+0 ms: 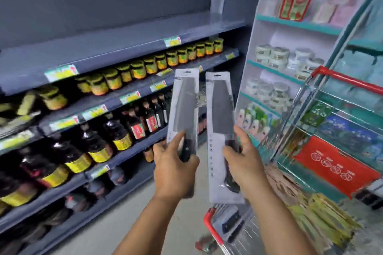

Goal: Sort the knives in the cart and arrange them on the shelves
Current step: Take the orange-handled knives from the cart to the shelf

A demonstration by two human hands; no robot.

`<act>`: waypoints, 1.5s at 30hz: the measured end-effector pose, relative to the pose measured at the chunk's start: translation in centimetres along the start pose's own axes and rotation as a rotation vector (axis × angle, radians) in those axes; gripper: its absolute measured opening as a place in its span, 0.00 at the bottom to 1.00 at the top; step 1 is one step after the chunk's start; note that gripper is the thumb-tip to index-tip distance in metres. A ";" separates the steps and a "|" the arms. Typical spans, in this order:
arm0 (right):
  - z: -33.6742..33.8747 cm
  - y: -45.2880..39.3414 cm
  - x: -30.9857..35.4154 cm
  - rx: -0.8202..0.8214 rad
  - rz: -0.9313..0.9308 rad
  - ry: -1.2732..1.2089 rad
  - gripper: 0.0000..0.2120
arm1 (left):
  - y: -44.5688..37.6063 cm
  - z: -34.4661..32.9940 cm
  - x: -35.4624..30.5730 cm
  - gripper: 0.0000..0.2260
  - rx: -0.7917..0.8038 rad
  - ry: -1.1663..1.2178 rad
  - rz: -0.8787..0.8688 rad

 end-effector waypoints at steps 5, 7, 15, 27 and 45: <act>-10.0 -0.4 3.9 0.224 0.095 0.003 0.29 | 2.1 9.3 3.7 0.26 -0.193 0.021 0.078; -14.5 -0.2 5.3 0.312 0.118 0.003 0.29 | 3.1 13.2 5.5 0.25 -0.261 0.030 0.095; -34.0 3.6 10.2 0.562 0.161 0.030 0.29 | 8.7 29.7 14.8 0.26 -0.483 0.059 0.204; -57.7 12.2 17.0 0.845 0.245 0.027 0.30 | 17.8 48.4 25.8 0.25 -0.692 0.081 0.340; -85.3 10.3 25.9 1.165 0.424 0.048 0.28 | 15.7 69.1 36.0 0.24 -1.013 0.078 0.459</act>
Point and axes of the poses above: each hand's wrist, its own y-axis away from the middle knuckle, its own z-axis out of the back of the hand, x = y × z, the point moved 5 cm from there along -y, towards the middle knuckle, and after that the axes turned 13 degrees about x, right-handed, at the moved point
